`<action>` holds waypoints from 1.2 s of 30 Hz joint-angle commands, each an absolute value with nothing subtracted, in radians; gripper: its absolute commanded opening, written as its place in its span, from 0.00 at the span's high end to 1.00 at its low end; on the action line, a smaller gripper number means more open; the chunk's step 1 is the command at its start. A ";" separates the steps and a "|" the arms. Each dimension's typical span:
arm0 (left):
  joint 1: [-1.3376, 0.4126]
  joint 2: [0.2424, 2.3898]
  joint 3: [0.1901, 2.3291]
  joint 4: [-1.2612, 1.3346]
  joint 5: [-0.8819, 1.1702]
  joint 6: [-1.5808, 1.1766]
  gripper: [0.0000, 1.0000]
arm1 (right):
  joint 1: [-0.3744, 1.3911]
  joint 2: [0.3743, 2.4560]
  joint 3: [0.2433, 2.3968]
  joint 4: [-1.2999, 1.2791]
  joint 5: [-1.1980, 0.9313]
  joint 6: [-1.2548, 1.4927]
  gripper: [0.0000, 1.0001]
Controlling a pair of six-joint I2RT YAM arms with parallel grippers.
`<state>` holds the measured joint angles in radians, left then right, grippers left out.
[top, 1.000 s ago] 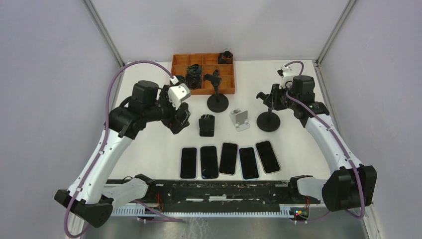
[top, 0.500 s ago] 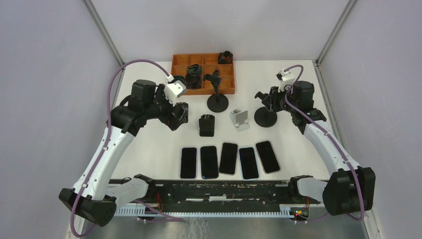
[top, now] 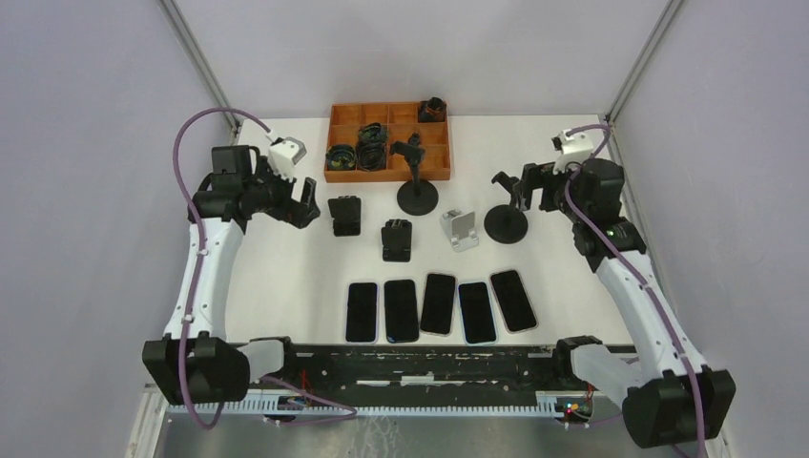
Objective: Remove the phone from the phone stand
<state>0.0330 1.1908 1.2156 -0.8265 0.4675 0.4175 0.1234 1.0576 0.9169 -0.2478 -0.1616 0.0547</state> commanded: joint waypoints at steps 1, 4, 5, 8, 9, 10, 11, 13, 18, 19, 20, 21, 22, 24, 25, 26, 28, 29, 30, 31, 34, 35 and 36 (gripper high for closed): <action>0.102 1.220 1.164 -0.707 0.529 0.467 0.00 | 0.111 0.922 0.933 -0.297 0.021 0.076 0.02; 0.125 1.241 1.098 -0.618 0.510 0.461 0.00 | 0.111 0.831 0.845 -0.285 0.126 0.094 0.02; 0.126 1.247 1.053 -0.567 0.499 0.456 0.00 | 0.111 0.798 0.791 -0.268 0.190 0.107 0.02; 0.126 1.255 0.930 -0.440 0.477 0.422 0.00 | 0.112 0.704 0.612 -0.187 0.412 0.155 0.02; 0.127 1.258 0.893 -0.400 0.484 0.411 0.00 | 0.111 0.676 0.550 -0.149 0.485 0.158 0.02; 0.126 1.262 0.852 -0.359 0.490 0.401 0.00 | 0.111 0.643 0.475 -0.077 0.534 0.149 0.02; 0.126 1.264 0.815 -0.315 0.495 0.393 0.00 | 0.111 0.608 0.394 -0.016 0.569 0.105 0.02; 0.127 1.264 0.746 -0.211 0.495 0.360 0.00 | 0.112 0.555 0.242 0.161 0.634 0.044 0.02; 0.126 1.296 0.641 0.023 0.513 0.268 0.00 | 0.111 0.567 0.012 0.474 0.721 0.009 0.02; 0.127 1.306 0.624 0.096 0.514 0.246 0.00 | 0.111 0.598 -0.009 0.532 0.714 0.020 0.02; 0.127 1.316 0.601 0.155 0.513 0.227 0.00 | 0.111 0.635 -0.045 0.588 0.706 0.035 0.02; 0.126 1.327 0.579 0.211 0.513 0.208 0.00 | 0.111 0.671 -0.064 0.659 0.697 0.038 0.02; 0.126 1.337 0.556 0.272 0.508 0.189 0.00 | 0.112 0.717 -0.085 0.718 0.699 0.050 0.02; 0.126 1.353 0.515 0.384 0.491 0.155 0.00 | 0.111 0.804 -0.113 0.853 0.685 0.055 0.02; 0.126 1.356 0.489 0.442 0.487 0.144 0.00 | 0.112 0.843 -0.119 0.897 0.673 0.039 0.02; 0.127 1.358 0.454 0.499 0.486 0.137 0.00 | 0.112 0.890 -0.127 0.961 0.671 0.034 0.02; 0.126 1.364 0.393 0.648 0.480 0.125 0.00 | 0.111 0.966 -0.137 1.055 0.669 0.014 0.02; 0.126 1.373 0.361 0.726 0.477 0.120 0.00 | 0.111 1.004 -0.137 1.089 0.669 0.009 0.02; 0.127 1.386 0.337 0.807 0.476 0.108 0.00 | 0.111 1.032 -0.137 1.129 0.666 0.008 0.02; 0.127 1.399 0.339 0.837 0.476 0.095 0.00 | 0.111 1.064 -0.136 1.158 0.663 0.008 0.02; 0.126 1.433 0.361 0.849 0.464 0.068 0.00 | 0.112 1.132 -0.141 1.240 0.666 -0.024 0.02; 0.126 1.441 0.366 0.857 0.467 0.061 0.00 | 0.112 1.144 -0.146 1.266 0.664 -0.026 0.02; 0.127 1.449 0.365 0.877 0.469 0.046 0.00 | 0.111 1.153 -0.147 1.286 0.663 -0.026 0.02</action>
